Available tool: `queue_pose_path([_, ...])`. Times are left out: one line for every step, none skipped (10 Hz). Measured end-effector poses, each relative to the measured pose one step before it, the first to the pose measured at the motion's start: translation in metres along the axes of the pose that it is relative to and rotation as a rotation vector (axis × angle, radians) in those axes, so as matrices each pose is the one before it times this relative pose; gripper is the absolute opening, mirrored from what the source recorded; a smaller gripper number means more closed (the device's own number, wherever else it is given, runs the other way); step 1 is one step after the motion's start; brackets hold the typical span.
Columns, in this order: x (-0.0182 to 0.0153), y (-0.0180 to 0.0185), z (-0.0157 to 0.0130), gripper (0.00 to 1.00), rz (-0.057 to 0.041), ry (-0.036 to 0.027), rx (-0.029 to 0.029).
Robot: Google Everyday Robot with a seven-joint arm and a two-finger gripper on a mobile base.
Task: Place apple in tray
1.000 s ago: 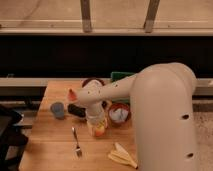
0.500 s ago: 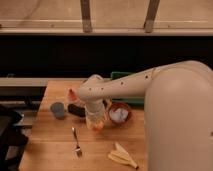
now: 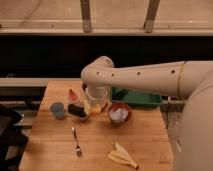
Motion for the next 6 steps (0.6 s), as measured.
queue_pose_path([-0.01914,-0.01833,-0.02186,0.0,0.04295,-0.05715,-0.00602])
queue_pose_path([-0.01391,-0.01066,-0.01424,0.0,0.02703,-0.03474,-0.00377])
queue_pose_path([-0.01633,-0.01343,-0.01402,0.0,0.0369,-0.03584,-0.00261])
queue_pose_path([-0.0183,-0.01608,-0.01167,0.0,0.04539,-0.03551,-0.00078])
queue_pose_path([-0.01224,-0.01024,-0.00494,0.0,0.03319,-0.01666,-0.00071])
queue_pose_path([-0.0178,-0.01605,-0.00607,0.0,0.05312,-0.01651,0.00113])
